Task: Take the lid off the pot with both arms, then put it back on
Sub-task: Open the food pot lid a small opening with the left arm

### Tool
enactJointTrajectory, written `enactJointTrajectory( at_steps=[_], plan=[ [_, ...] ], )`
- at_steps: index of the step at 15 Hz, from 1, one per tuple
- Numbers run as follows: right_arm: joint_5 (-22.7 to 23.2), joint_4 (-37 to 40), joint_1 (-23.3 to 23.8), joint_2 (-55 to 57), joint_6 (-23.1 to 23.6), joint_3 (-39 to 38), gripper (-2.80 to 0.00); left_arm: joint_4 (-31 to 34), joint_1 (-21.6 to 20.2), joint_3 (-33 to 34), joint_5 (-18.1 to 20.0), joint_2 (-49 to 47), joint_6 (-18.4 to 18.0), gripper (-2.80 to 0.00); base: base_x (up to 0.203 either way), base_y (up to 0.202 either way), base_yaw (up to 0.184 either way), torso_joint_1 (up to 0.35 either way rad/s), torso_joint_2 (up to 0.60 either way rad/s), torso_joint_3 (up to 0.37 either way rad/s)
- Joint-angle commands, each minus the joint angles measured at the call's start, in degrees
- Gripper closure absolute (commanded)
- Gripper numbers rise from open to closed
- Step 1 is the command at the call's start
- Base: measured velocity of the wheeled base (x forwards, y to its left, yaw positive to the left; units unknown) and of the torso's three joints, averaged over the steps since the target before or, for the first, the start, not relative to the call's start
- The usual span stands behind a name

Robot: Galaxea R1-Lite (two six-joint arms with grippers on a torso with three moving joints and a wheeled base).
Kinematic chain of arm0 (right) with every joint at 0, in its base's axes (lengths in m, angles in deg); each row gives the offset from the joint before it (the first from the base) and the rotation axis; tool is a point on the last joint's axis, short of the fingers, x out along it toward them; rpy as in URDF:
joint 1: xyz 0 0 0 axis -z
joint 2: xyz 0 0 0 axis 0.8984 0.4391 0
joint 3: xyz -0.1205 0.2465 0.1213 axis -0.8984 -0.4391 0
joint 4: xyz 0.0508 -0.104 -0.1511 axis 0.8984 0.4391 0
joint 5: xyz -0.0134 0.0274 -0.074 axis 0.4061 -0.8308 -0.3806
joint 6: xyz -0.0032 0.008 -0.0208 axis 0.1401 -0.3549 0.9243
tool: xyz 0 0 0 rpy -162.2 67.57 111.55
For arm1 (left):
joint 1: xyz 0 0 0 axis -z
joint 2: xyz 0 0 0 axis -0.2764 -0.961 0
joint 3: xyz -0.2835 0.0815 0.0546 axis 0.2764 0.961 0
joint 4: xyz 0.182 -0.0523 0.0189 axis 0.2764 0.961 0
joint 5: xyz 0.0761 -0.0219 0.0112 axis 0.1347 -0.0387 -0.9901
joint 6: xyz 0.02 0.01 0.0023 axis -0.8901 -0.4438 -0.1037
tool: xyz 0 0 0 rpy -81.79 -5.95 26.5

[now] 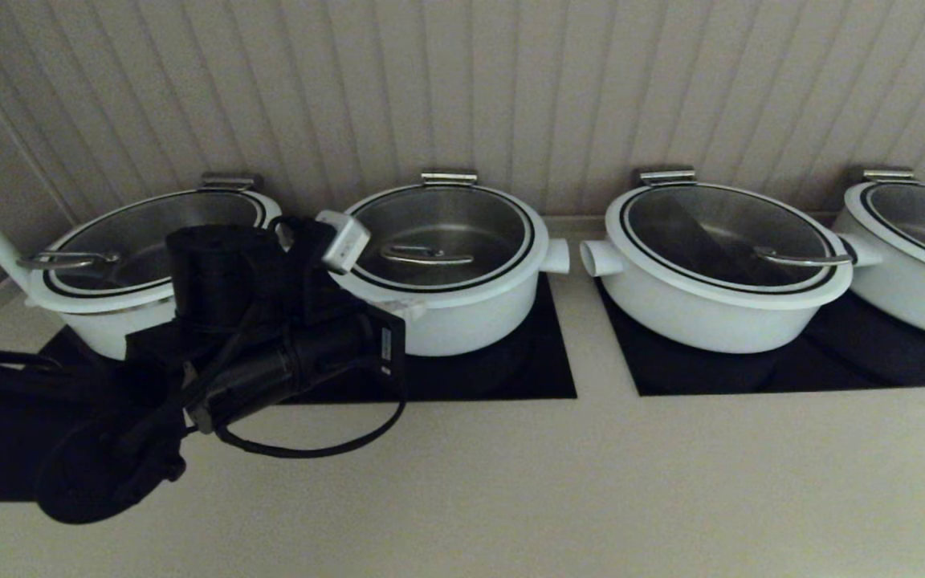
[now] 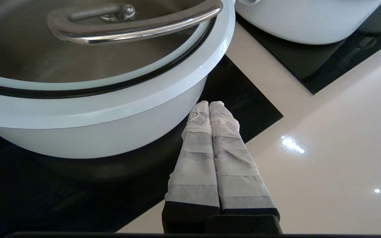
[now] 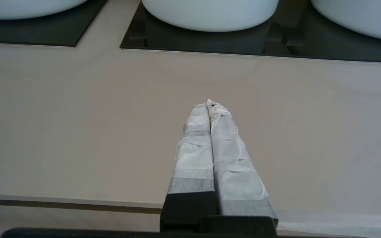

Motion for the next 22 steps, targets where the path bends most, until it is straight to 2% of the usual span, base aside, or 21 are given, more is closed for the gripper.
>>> enactJointTrajectory(
  at_steps=[1,16,22],
  plan=[
    [0.08,0.0,0.0,0.07,0.04,0.0,0.0,-0.26,0.0,-0.13,0.05,0.54,-0.16,0.0,0.0,0.0,0.0,0.0,0.0,0.0],
    [0.08,0.0,0.0,0.07,0.04,0.0,0.0,-0.17,0.0,-1.71,0.05,1.15,-0.25,0.0,0.0,0.0,0.0,0.0,0.0,0.0],
    [0.01,0.0,0.0,0.07,0.04,0.0,0.0,0.1,0.0,-2.18,0.14,-1.39,-0.29,0.0,0.0,0.0,0.0,0.0,0.0,0.0]
  ],
)
